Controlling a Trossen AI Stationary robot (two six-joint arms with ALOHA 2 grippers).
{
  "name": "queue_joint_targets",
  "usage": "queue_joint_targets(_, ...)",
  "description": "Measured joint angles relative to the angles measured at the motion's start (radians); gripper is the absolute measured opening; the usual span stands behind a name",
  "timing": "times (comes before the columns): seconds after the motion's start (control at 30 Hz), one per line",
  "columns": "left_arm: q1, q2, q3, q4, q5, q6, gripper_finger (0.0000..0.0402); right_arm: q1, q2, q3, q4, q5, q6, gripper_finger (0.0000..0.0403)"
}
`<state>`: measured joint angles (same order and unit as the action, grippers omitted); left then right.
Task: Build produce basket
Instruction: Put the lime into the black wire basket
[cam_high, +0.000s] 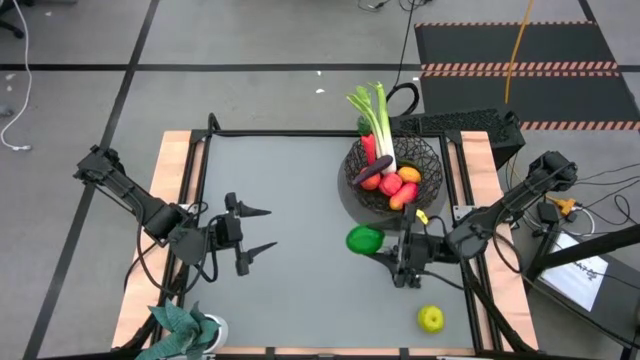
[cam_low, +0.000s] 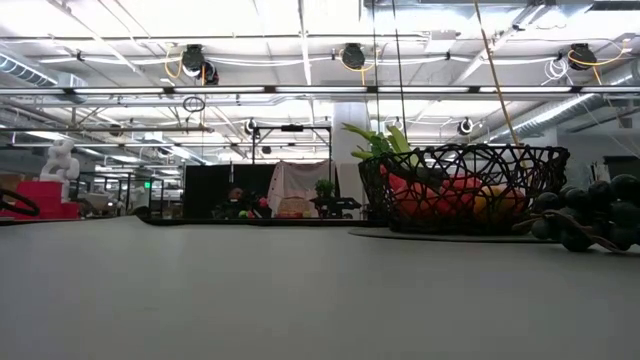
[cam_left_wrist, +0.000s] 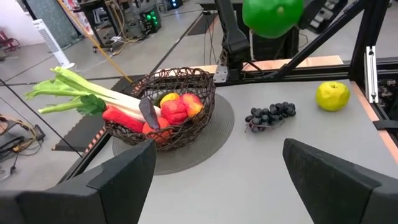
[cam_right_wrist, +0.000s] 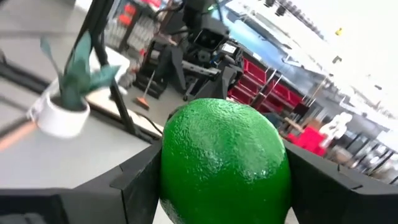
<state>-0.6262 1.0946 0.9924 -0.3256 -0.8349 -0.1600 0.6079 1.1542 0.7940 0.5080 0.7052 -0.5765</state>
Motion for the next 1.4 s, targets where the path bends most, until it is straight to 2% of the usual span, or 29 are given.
queue_joint_targets(0.2, 0.0, 0.0, 0.0, 0.0, 0.0, 0.0, 0.0351, 0.0, 0.0, 0.0, -0.049, 0.0, -0.065, 0.0277)
queue_joint_targets(0.47, 0.0, 0.0, 0.0, 0.0, 0.0, 0.0, 0.0351, 0.0, 0.0, 0.0, -0.049, 0.021, -0.059, 0.0277)
queue_joint_targets(0.53, 0.0, 0.0, 0.0, 0.0, 0.0, 0.0, 0.0351, 0.001, 0.0, 0.0, -0.05, 0.112, -0.008, 0.0277)
queue_joint_targets(0.67, 0.0, 0.0, 0.0, 0.002, 0.0, 0.0, 0.0351, -0.007, 0.0, 0.0, -0.084, 0.454, 0.195, 0.0277)
queue_joint_targets(0.77, 0.0, -0.001, 0.0, 0.004, 0.0, 0.0, 0.0351, -0.02, 0.0, 0.0, -0.127, 0.584, 0.315, 0.0277)
queue_joint_targets(0.97, 0.0, -0.001, 0.0, 0.004, 0.0, -0.009, 0.0351, -0.082, -0.004, 0.0, -0.19, 0.578, 0.433, 0.0277)
queue_joint_targets(1.13, -0.001, 0.002, 0.0, 0.0, 0.001, -0.047, 0.0351, -0.185, -0.004, 0.0, -0.443, 0.572, 0.631, 0.0277)
queue_joint_targets(1.2, -0.005, 0.011, 0.0, 0.0, 0.005, -0.061, 0.0351, -0.245, -0.004, 0.0, -0.59, 0.521, 0.758, 0.0277)
queue_joint_targets(1.3, -0.018, 0.032, 0.0, 0.0, 0.008, -0.064, 0.0351, -0.356, -0.004, 0.0, -0.801, 0.383, 0.945, 0.0277)
queue_joint_targets(1.4, -0.024, 0.061, 0.0, 0.001, 0.01, -0.062, 0.0351, -0.45, -0.004, 0.0, -0.954, 0.307, 1.067, 0.0277)
